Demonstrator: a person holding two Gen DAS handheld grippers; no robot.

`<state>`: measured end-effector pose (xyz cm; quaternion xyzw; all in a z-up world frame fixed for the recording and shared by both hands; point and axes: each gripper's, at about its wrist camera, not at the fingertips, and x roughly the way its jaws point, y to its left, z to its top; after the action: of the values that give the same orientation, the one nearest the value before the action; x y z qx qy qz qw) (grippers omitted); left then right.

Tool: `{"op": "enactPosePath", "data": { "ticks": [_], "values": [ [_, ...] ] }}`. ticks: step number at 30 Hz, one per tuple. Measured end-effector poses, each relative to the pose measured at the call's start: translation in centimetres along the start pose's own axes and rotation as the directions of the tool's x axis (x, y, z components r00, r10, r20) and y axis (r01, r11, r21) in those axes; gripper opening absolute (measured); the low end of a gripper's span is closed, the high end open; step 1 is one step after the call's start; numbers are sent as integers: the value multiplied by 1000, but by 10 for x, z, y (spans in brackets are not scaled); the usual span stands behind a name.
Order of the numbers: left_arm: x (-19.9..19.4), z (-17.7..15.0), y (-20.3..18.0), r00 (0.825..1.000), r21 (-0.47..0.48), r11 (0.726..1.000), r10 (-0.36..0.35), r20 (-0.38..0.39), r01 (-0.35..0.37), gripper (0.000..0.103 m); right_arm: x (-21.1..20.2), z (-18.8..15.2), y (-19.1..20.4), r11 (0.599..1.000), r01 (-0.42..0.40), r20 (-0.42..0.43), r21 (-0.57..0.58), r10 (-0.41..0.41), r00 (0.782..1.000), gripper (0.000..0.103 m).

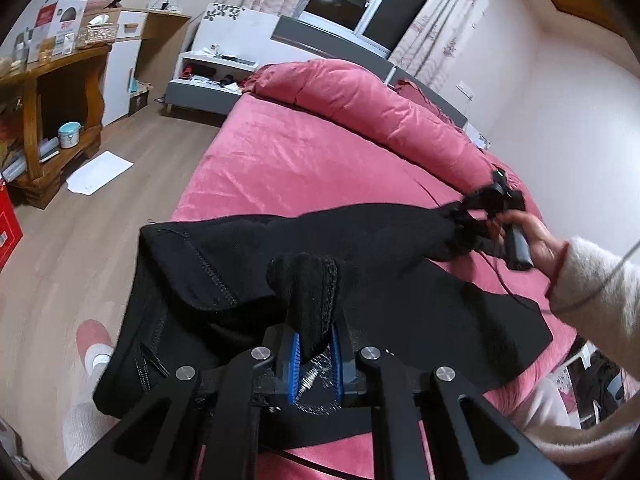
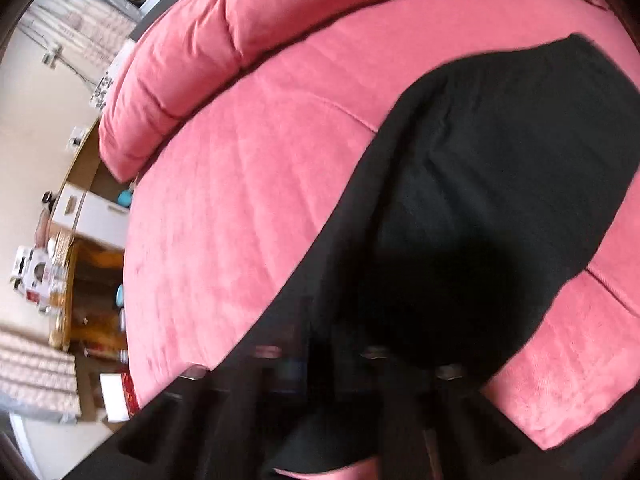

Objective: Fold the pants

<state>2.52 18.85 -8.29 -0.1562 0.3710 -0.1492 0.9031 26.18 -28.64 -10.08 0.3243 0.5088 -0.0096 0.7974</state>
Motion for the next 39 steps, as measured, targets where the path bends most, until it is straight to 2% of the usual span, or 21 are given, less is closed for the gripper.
{"op": "enactPosePath", "data": {
  "ticks": [2, 4, 8, 11, 13, 15, 17, 19, 20, 22, 23, 25, 27, 29, 31, 33, 35, 38, 39],
  "values": [
    [-3, 8, 5, 999, -6, 1000, 25, 28, -25, 12, -14, -7, -10, 998, -54, 29, -9, 55, 998, 8],
    [-11, 20, 12, 995, -33, 999, 44, 86, -42, 11, -46, -20, -14, 993, -109, 72, -51, 113, 991, 8],
    [-31, 43, 31, 972, -113, 993, 60, 226, -35, 11, -113, -66, -14, 966, -153, 153, -210, 187, 970, 8],
    [-38, 46, 37, 966, -117, 992, 69, 250, -40, 11, -150, -110, -25, 950, -169, 187, -263, 222, 957, 8],
    [-42, 39, 41, 967, -114, 992, 73, 244, -46, 11, -163, -144, -37, 950, -170, 188, -262, 223, 956, 8],
    [-42, 27, 49, 975, -138, 990, 66, 210, -38, 12, -162, -168, -49, 957, -160, 177, -243, 206, 962, 8],
    [-36, 10, 63, 987, -195, 980, 78, 141, -49, 12, -148, -197, -64, 970, -152, 132, -191, 179, 975, 8],
    [-31, -8, 80, 994, -277, 959, 83, 75, -59, 12, -126, -217, -87, 983, -144, 76, -116, 154, 985, 8],
    [-28, -16, 86, 996, -309, 949, 79, 46, -61, 12, -104, -223, -104, 989, -142, 33, -43, 144, 989, 8],
    [-25, -28, 96, 998, -361, 931, 54, 6, -49, 15, -80, -227, -124, 987, -154, -21, 54, 156, 988, 8],
    [-27, -33, 101, 1000, -396, 918, 23, 6, -19, 18, -72, -227, -134, 976, -190, -19, 104, 193, 981, 8],
    [-31, -38, 110, 999, -452, 891, -33, 10, 34, 28, -69, -223, -140, 965, -227, -11, 132, 230, 973, 7],
    [-34, -42, 117, 996, -503, 860, -84, 28, 87, 31, -70, -223, -136, 973, -216, -8, 86, 217, 976, 8],
    [-37, -45, 119, 993, -530, 840, -113, 40, 117, 32, -71, -227, -129, 977, -207, -3, 50, 207, 978, 10],
    [-43, -44, 124, 987, -555, 817, -151, 56, 157, 32, -69, -227, -131, 973, -220, -2, 64, 220, 975, 11],
    [-57, -38, 132, 985, -573, 801, -136, 109, 174, 38, -73, -227, -138, 967, -239, -1, 84, 239, 971, 11],
    [-80, -33, 148, 981, -600, 783, -70, 178, 165, 41, -77, -227, -144, 965, -246, 0, 85, 247, 969, 12],
    [-112, -28, 165, 975, -635, 764, 42, 218, 109, 41, -84, -229, -150, 965, -250, 1, 80, 250, 968, 14],
    [-120, -26, 166, 974, -632, 770, 70, 214, 83, 41, -86, -230, -151, 965, -252, 1, 77, 253, 967, 16]
  ]
}}
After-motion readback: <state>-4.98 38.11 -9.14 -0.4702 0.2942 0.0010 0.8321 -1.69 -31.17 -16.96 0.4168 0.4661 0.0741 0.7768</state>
